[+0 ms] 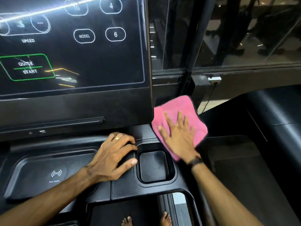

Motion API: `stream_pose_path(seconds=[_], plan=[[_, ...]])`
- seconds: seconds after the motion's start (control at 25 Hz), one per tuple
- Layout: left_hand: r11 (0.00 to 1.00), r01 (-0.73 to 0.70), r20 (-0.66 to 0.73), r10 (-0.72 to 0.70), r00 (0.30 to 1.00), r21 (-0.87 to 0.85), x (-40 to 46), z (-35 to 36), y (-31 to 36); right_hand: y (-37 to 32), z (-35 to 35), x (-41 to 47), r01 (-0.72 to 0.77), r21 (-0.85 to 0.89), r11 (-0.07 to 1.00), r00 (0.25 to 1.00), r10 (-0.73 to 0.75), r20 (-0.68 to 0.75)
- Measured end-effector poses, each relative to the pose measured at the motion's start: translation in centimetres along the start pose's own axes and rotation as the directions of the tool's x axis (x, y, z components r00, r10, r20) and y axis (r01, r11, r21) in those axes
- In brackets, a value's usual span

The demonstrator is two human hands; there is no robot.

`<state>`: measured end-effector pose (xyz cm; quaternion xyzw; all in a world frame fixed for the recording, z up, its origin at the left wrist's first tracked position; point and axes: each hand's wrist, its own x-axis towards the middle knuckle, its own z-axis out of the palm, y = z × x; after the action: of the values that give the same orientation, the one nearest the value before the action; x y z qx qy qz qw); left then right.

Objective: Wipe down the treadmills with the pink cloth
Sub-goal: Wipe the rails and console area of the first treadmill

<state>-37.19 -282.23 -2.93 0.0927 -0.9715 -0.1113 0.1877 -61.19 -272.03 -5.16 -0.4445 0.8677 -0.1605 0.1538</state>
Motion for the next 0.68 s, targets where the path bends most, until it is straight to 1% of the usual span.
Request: stream_pose_path(seconds=[0.08, 0.16, 0.24, 0.32, 0.4, 0.44, 0.52, 0.6, 0.64, 0.68], plan=[[1.000, 0.014, -0.014, -0.014, 1.000, -0.021, -0.3, 0.1, 0.4, 1.0, 0.5, -5.5, 0.023, -0.019, 1.000, 0.999, -0.023, -0.022], [0.999, 0.009, 0.016, -0.008, 1.000, -0.036, -0.3, 0.3, 0.5, 1.4, 0.3, -5.2, -0.015, -0.017, 1.000, 1.000, 0.015, -0.021], [0.999, 0.013, 0.045, -0.011, 0.999, -0.047, -0.2, 0.5, 0.4, 0.9, -0.1, -0.5, -0.066, 0.054, 0.996, 0.997, 0.068, -0.035], [0.999, 0.012, 0.044, -0.011, 0.999, -0.035, -0.1, 0.5, 0.4, -0.1, -0.6, 5.8, -0.091, 0.126, 0.988, 0.995, 0.095, -0.028], [1.000, 0.005, 0.046, -0.004, 0.999, -0.024, -0.2, 0.4, 0.5, -0.9, -1.0, 10.1, -0.108, 0.112, 0.988, 0.993, 0.111, -0.024], [1.000, 0.004, 0.048, -0.003, 0.999, -0.020, -0.2, 0.4, 0.5, -1.2, -1.0, 10.6, -0.087, 0.081, 0.993, 0.996, 0.089, -0.023], [1.000, -0.003, 0.063, 0.004, 0.998, -0.010, -0.3, 0.4, 0.4, -1.1, -0.7, 8.2, 0.017, 0.026, 1.000, 0.999, -0.016, -0.028], [1.000, -0.010, 0.067, 0.010, 0.998, 0.001, -0.4, 0.5, 0.5, 0.1, 0.2, 2.8, 0.153, -0.009, 0.988, 0.987, -0.153, -0.054], [1.000, -0.008, 0.069, 0.008, 0.998, 0.002, -0.3, 0.5, 0.5, 0.9, 0.6, -0.3, 0.194, -0.010, 0.981, 0.979, -0.194, -0.059], [1.000, -0.004, 0.069, 0.004, 0.998, 0.003, -0.3, 0.5, 0.4, 1.8, 1.1, -2.5, 0.188, 0.006, 0.982, 0.980, -0.187, -0.061]])
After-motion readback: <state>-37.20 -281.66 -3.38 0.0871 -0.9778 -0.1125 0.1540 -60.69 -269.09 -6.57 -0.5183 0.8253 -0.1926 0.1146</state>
